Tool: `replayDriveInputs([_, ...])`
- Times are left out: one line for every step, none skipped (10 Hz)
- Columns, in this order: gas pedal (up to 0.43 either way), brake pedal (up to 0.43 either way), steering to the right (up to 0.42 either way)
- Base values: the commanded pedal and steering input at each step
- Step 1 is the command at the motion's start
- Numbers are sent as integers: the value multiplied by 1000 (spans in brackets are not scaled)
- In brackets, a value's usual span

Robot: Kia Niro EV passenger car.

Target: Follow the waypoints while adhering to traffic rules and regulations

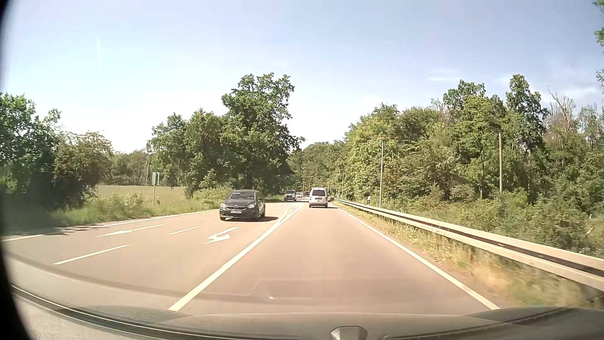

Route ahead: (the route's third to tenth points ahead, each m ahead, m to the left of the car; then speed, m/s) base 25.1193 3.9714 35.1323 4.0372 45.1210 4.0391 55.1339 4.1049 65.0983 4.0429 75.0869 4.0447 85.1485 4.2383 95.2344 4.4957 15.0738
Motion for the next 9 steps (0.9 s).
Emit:
replayDriveInputs([0, 30, 0])
replayDriveInputs([0, 30, 0])
replayDriveInputs([0, 30, 0])
replayDriveInputs([0, 30, 1])
replayDriveInputs([0, 30, 1])
replayDriveInputs([0, 30, 1])
replayDriveInputs([0, 30, 1])
replayDriveInputs([0, 30, 1])
replayDriveInputs([0, 30, 1])
